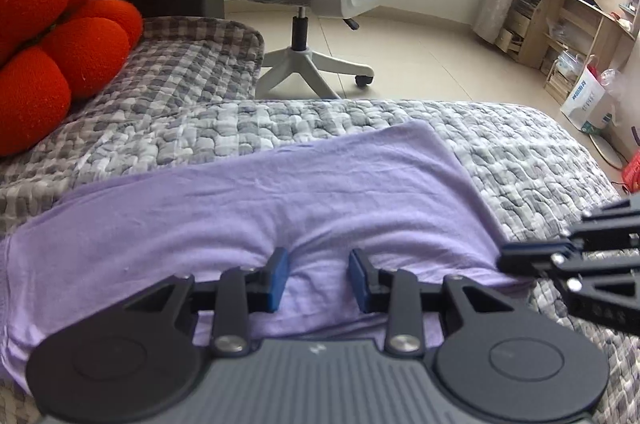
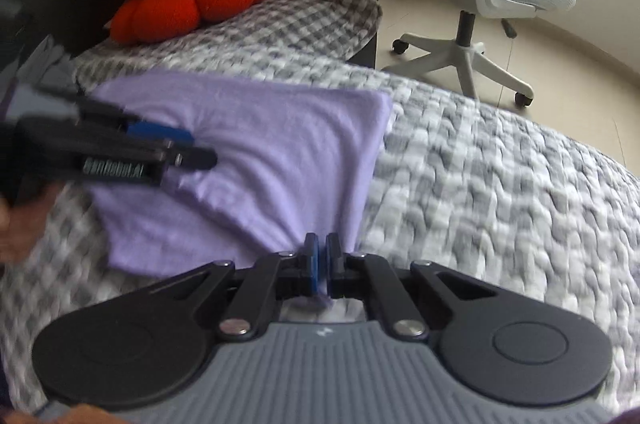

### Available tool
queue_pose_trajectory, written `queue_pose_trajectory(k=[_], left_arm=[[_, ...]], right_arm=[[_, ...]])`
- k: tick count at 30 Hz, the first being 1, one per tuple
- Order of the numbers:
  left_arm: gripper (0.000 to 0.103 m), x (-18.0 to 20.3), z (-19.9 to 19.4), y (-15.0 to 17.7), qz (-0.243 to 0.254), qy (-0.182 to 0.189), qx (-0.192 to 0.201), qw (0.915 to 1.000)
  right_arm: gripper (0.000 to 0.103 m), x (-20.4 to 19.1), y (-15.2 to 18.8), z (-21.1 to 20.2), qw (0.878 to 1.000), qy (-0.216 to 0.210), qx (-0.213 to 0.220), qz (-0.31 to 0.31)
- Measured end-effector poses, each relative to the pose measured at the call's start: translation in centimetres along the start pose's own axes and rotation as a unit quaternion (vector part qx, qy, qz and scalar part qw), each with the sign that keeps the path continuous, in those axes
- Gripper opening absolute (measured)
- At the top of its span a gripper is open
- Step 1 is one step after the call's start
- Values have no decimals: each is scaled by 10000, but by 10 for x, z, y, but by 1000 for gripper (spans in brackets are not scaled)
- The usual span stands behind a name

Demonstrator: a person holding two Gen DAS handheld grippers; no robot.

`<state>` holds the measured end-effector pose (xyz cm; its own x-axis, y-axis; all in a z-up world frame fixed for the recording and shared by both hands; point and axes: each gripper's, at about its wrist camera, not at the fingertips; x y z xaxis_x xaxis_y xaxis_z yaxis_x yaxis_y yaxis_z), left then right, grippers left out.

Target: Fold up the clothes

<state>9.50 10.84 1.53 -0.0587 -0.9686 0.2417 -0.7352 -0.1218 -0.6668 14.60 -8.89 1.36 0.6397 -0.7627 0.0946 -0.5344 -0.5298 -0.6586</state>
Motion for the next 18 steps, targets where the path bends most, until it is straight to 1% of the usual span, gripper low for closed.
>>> queue_pose_trajectory(k=[2, 5, 6, 7, 8, 11, 13, 14, 16, 18], left_arm=[[34, -3, -1, 1, -25, 21, -15, 10000], [34, -1, -3, 1, 2, -1, -32, 10000], [34, -1, -3, 1, -2, -7, -29, 10000], [35, 0, -6, 1, -34, 1, -1, 10000], [35, 0, -8, 1, -66, 9, 28, 10000], [35, 1, -16, 2, -29, 71, 178, 9998], [36, 3, -15, 3, 71, 6, 167, 9998], [36, 4, -13, 4, 107, -13, 97, 9999], [36, 4, -9, 7, 191, -56, -10, 9998], [37, 3, -8, 8, 202, -64, -73, 9997]], right_arm=[[4, 0, 5, -5, 10000, -21, -12, 8], [3, -6, 4, -8, 10000, 89, -20, 19], [3, -7, 5, -10, 9999, 118, 59, 71], [10, -8, 5, -12, 9997, 146, 146, 125], [12, -7, 5, -14, 9994, 116, 262, 185], [12, -11, 3, -15, 9987, 88, 430, 255], [12, -17, 2, -10, 9992, 98, 376, 117], [10, -19, 3, -4, 9996, 115, 269, 42], [5, -18, 1, 0, 9996, 176, 218, -18], [3, -16, 0, 0, 9996, 220, 177, -16]])
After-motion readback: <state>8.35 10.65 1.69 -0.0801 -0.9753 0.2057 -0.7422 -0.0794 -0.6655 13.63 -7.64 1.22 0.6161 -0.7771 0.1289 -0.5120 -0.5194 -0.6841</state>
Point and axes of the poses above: each gripper's, at about its wrist camera, not at the fingertips, and z roughly the way its jaws point, x to its right, y to its underside, and after that the axes turned 13 degrees about y, right-handed
